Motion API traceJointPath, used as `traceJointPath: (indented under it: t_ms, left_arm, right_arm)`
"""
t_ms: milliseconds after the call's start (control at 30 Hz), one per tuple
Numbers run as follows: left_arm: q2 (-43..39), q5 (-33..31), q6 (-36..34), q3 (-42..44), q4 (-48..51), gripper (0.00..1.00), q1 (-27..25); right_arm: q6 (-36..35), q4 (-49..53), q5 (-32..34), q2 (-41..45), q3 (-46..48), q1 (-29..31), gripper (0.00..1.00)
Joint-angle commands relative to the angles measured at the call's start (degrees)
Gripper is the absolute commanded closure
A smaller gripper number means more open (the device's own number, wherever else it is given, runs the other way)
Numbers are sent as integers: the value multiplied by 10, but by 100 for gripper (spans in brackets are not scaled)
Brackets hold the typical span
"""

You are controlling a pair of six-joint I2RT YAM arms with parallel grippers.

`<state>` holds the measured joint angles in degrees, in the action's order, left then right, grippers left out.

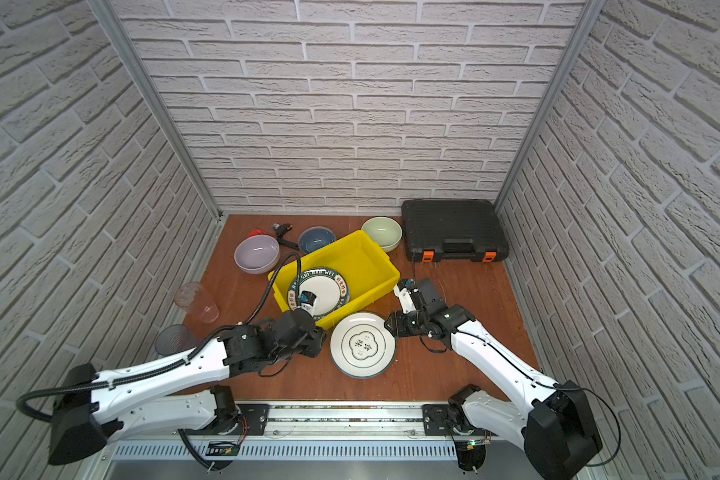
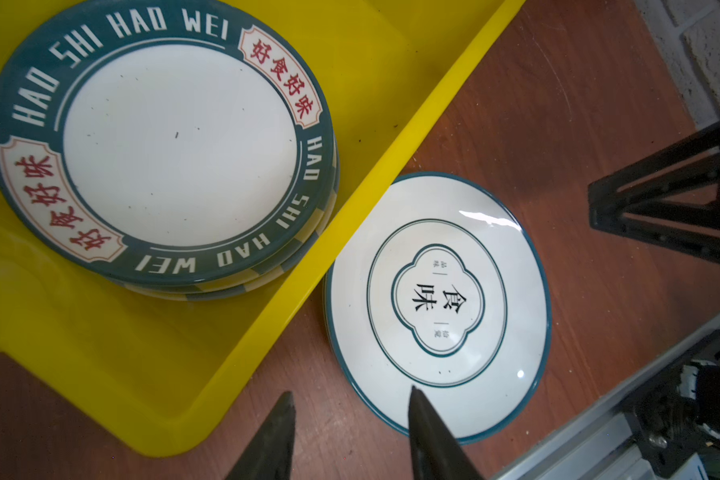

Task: Place the mixed dishes into the plastic bin
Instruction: 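Withdraw both grippers from the bin and move them to the cloud-motif plate rims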

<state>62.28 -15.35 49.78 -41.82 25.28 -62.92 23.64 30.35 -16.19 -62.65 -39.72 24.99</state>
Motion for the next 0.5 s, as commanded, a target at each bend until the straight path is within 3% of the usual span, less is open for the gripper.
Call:
traceJointPath:
  t_ms: [0,133,467]
  left_arm:
    - [34,-32,44,8,-57,57,-23]
    - [84,-73,98,8,-65,61,-47]
    - [178,-106,156,-12,-55,61,-76]
  right_arm:
    - [9,-32,-22,13,18,-5,58]
    - [23,-49,-30,24,50,-7,58]
    - [33,-70,-29,31,98,-8,62]
